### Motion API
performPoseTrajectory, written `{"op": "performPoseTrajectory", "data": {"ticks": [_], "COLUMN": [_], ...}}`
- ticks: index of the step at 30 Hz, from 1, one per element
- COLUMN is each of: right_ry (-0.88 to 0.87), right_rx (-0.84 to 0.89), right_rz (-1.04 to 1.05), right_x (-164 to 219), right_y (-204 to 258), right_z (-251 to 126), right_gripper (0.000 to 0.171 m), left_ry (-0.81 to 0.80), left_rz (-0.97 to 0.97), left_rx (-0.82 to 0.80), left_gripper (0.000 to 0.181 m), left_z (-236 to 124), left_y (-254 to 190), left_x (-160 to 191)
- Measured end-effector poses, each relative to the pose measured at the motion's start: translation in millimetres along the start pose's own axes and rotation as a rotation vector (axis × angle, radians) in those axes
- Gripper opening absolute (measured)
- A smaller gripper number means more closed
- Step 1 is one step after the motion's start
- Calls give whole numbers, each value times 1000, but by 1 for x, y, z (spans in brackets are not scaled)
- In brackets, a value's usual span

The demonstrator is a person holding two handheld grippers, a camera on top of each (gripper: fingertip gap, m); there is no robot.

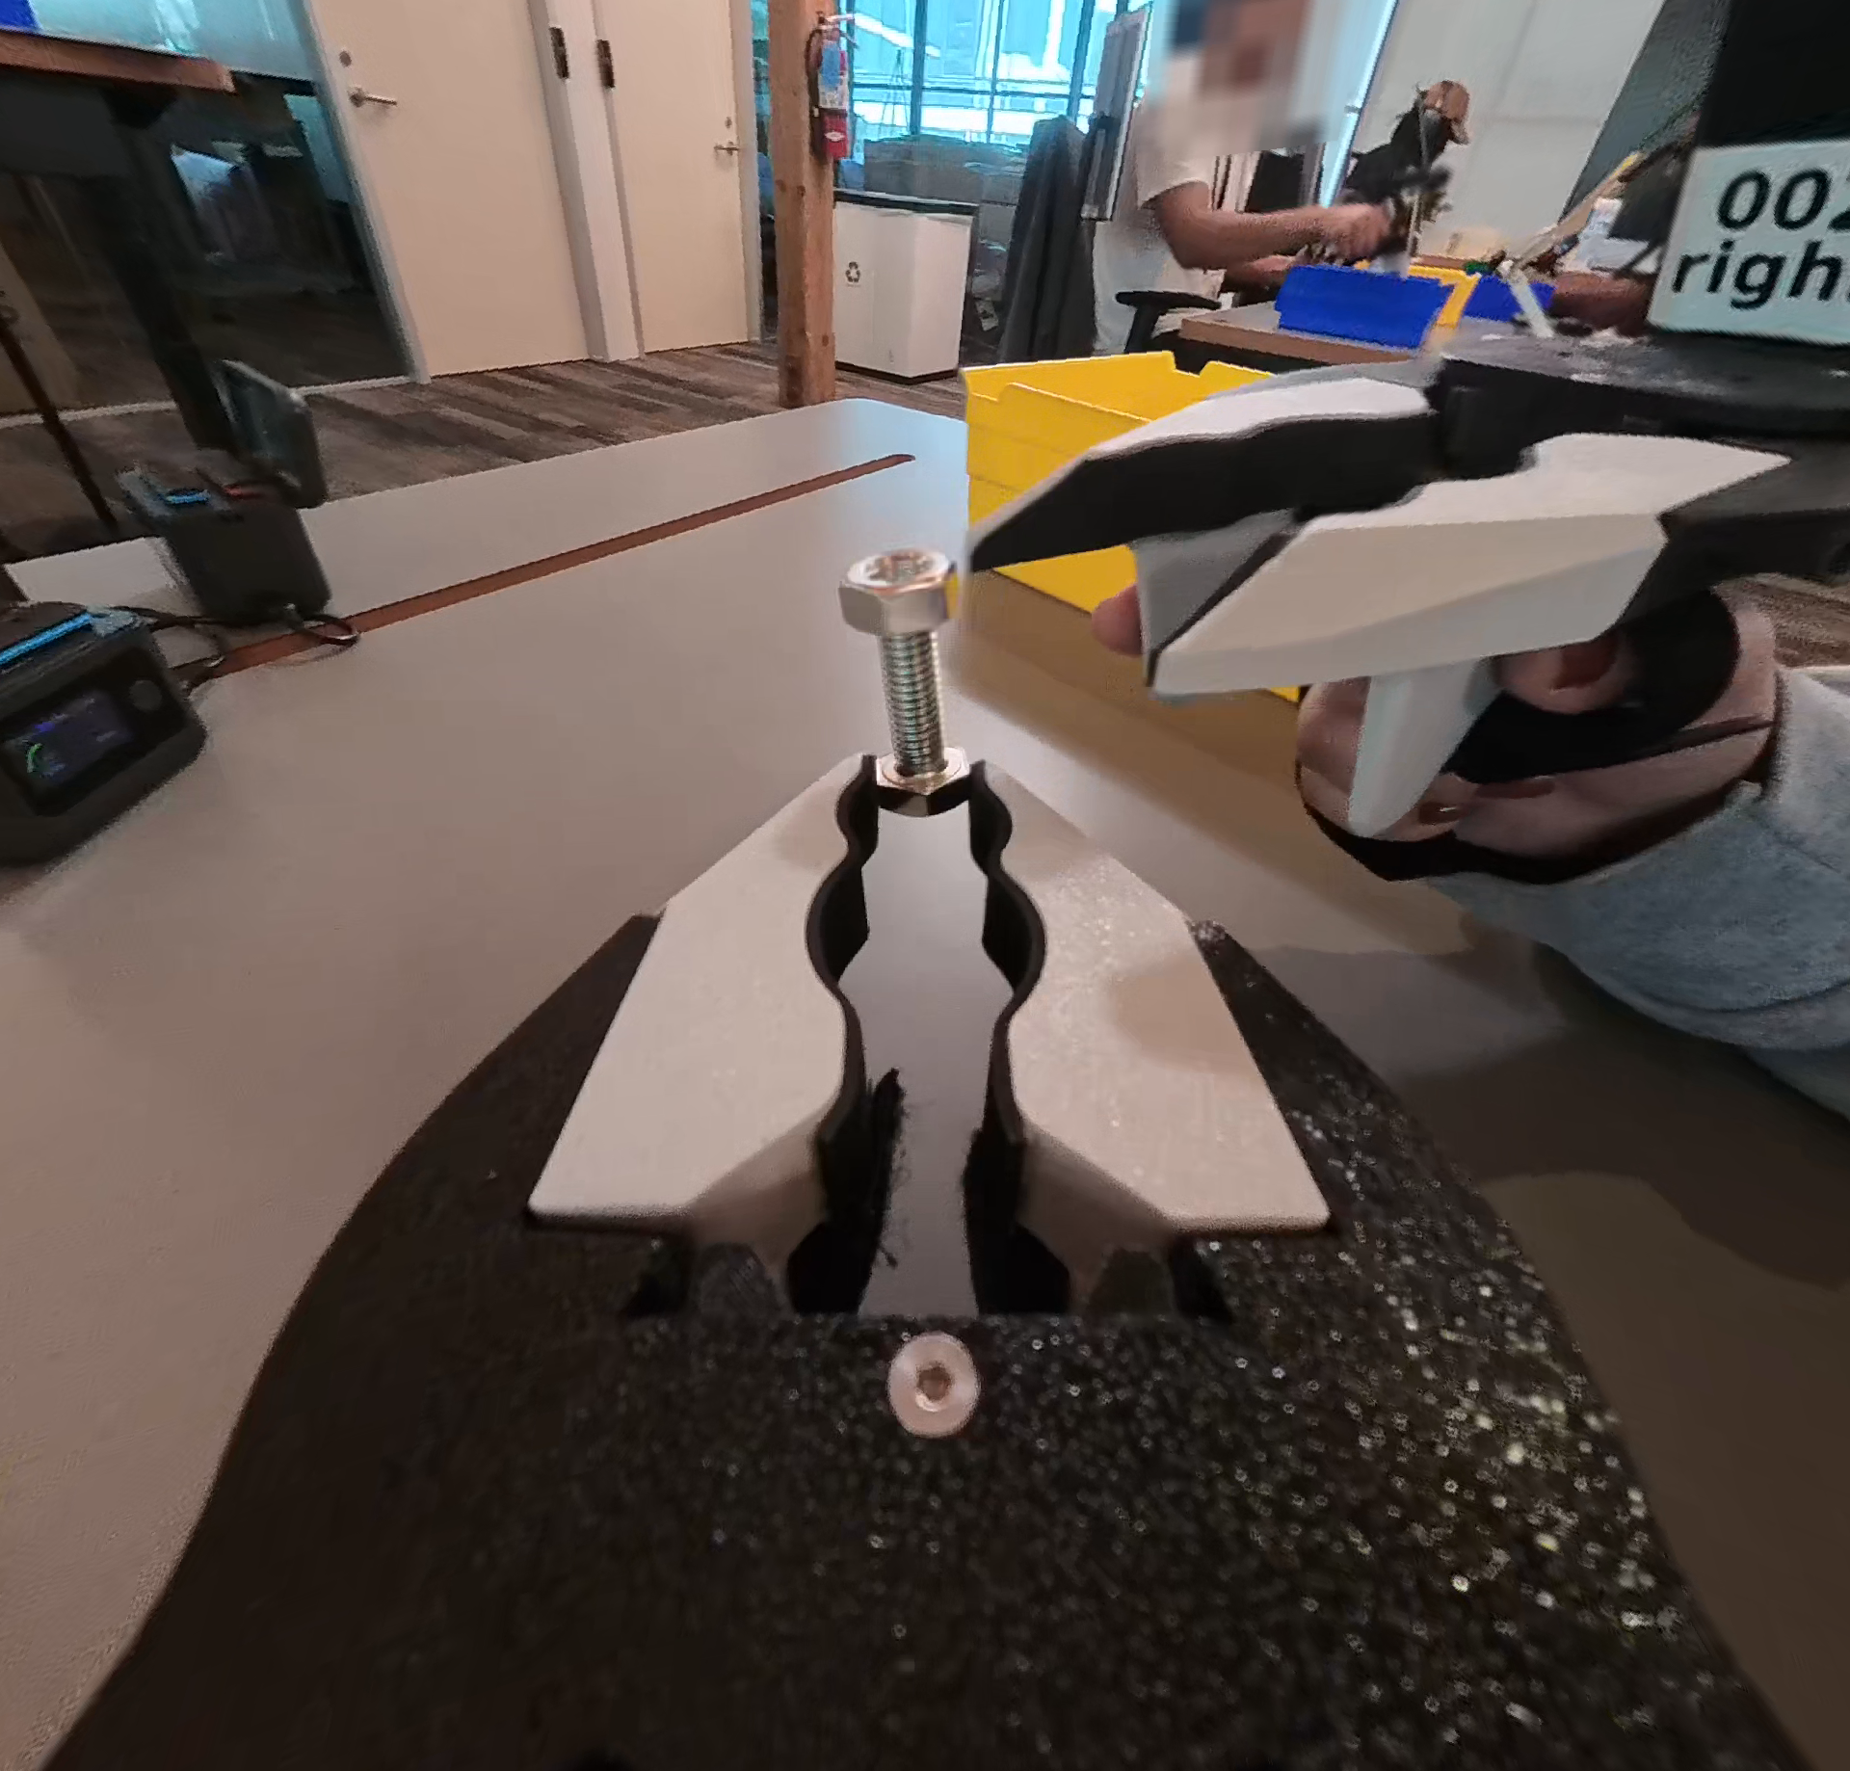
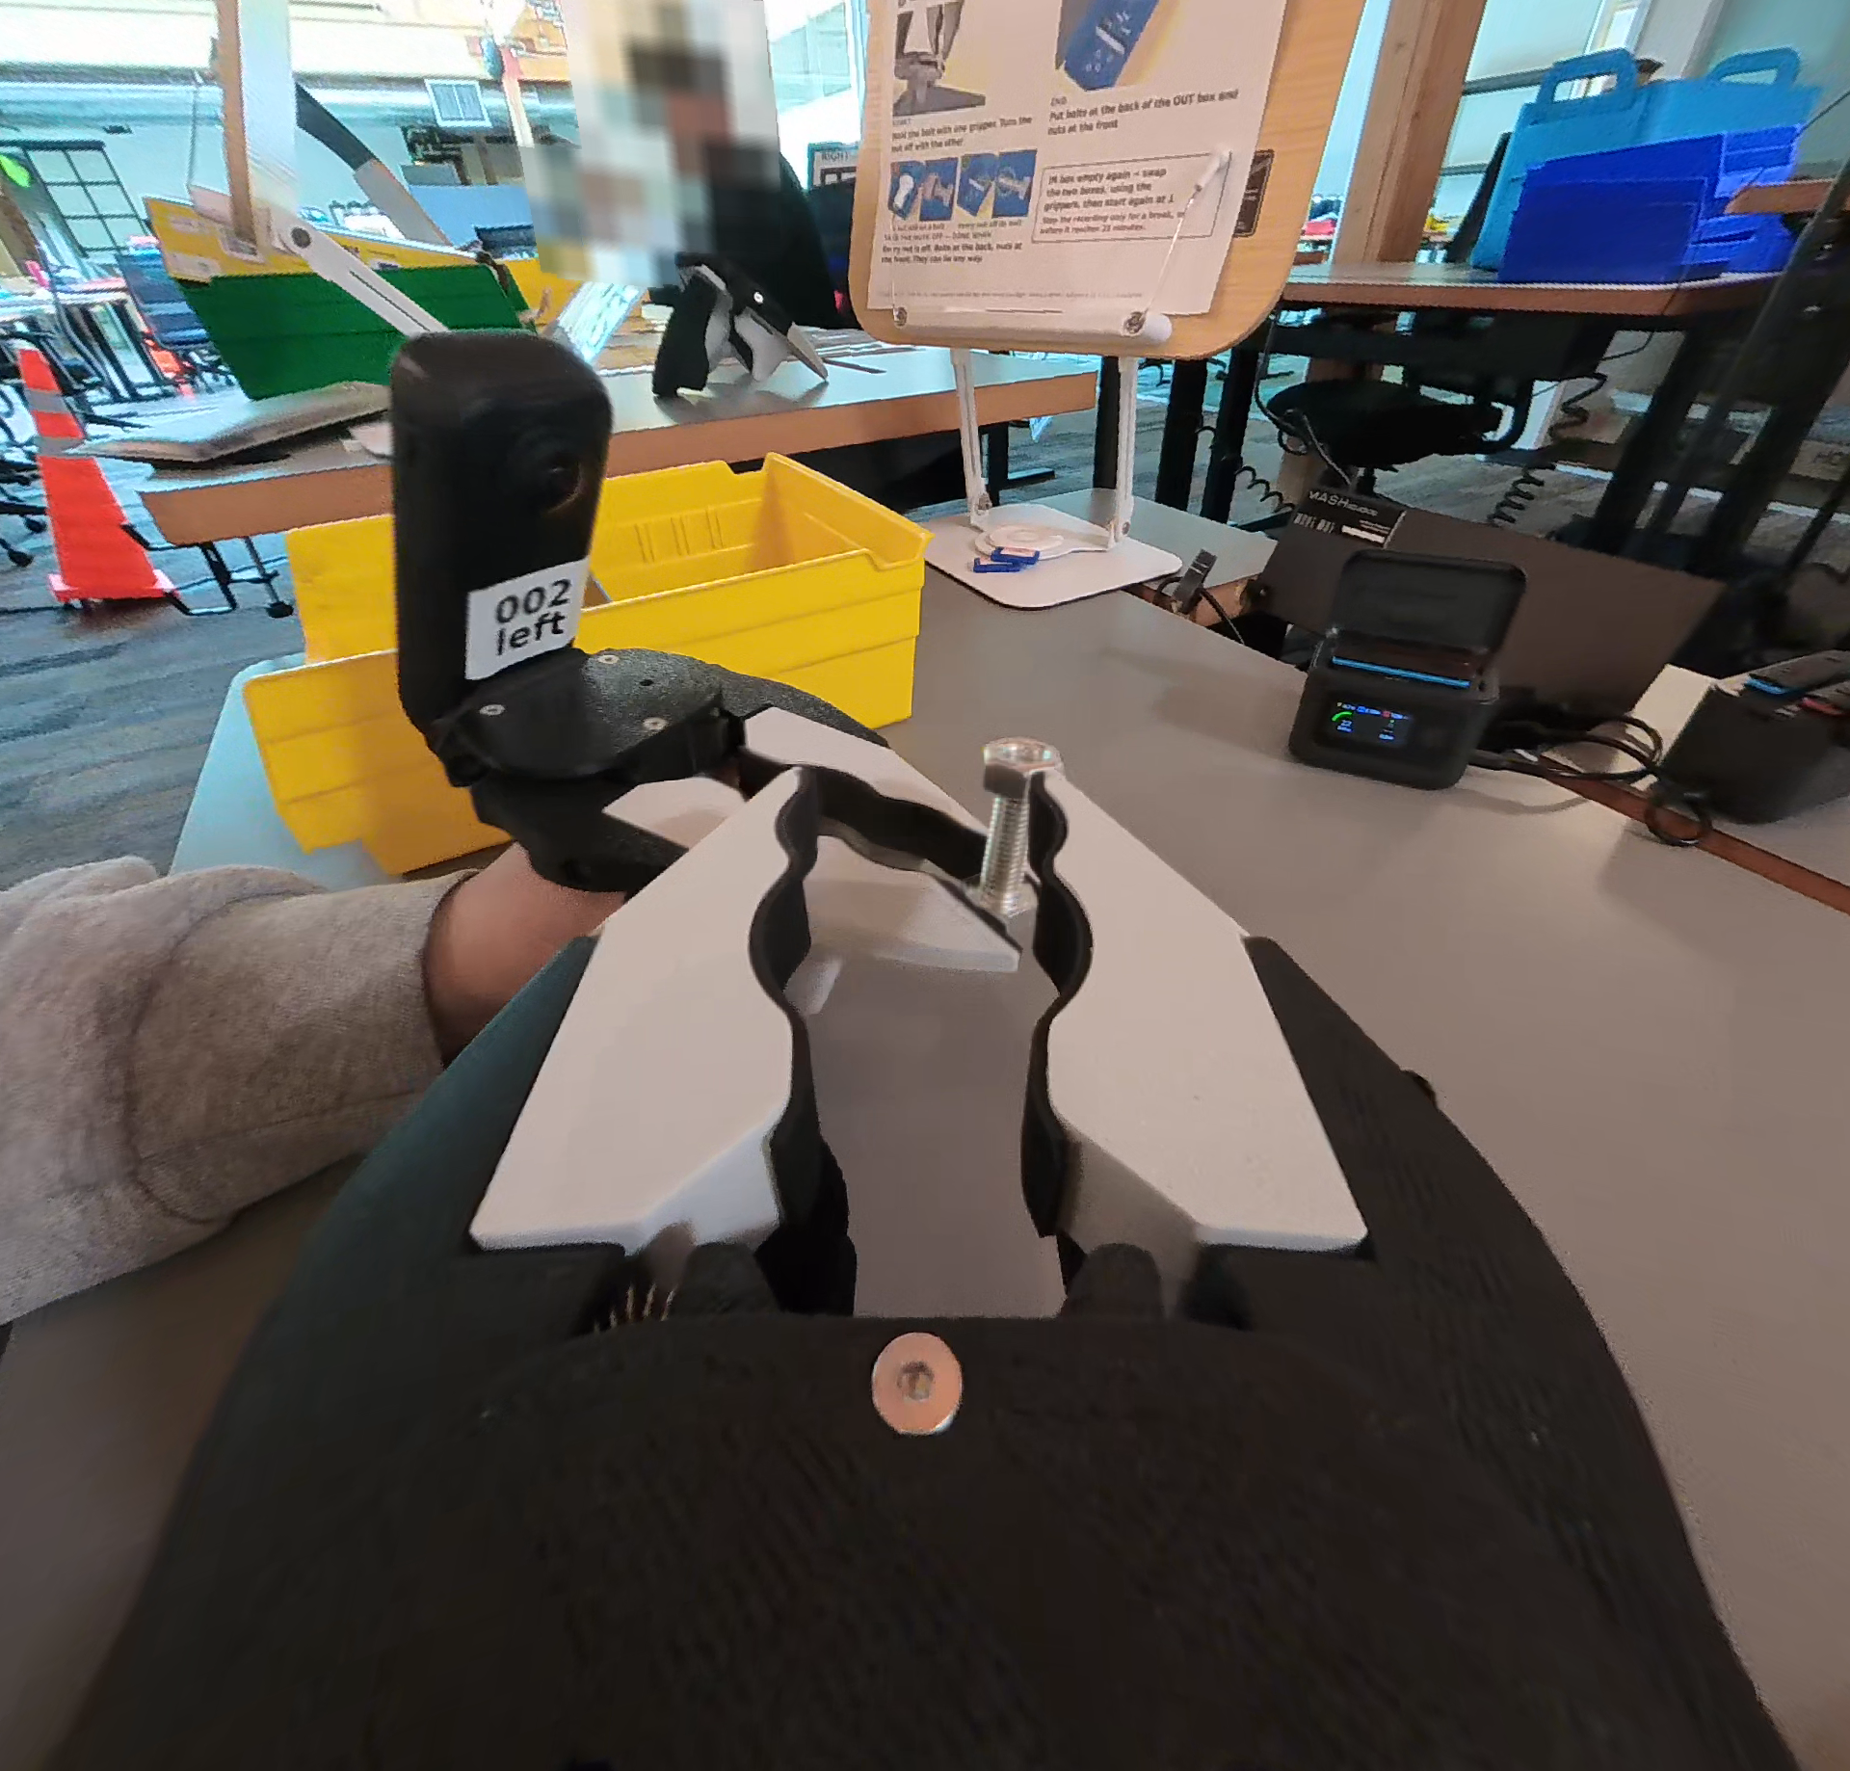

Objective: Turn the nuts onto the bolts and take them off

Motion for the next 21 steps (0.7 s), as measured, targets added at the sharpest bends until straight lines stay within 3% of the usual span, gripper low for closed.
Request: {"op": "performPoseTrajectory", "data": {"ticks": [10,18,21], "right_ry": [1,3,-6], "right_rx": [-1,-11,3], "right_rz": [15,2,9], "right_x": [2,0,1], "right_y": [-4,-3,-6], "right_z": [1,3,3], "right_gripper": [53,54,55], "left_ry": [22,-14,-29], "left_rz": [142,28,28], "left_rx": [142,26,55], "left_gripper": [15,15,15], "left_z": [9,0,-1], "left_y": [-25,-3,-4], "left_x": [0,0,-2]}}
Point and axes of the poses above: each gripper's, where its closed fingertips meet, z out along the fingers, x out of its underside, y = z × x across the jaws, the point moved 8 cm from there along -z, back along the fingers, and after that the axes turned 3 degrees about y, right-handed, at the moved point
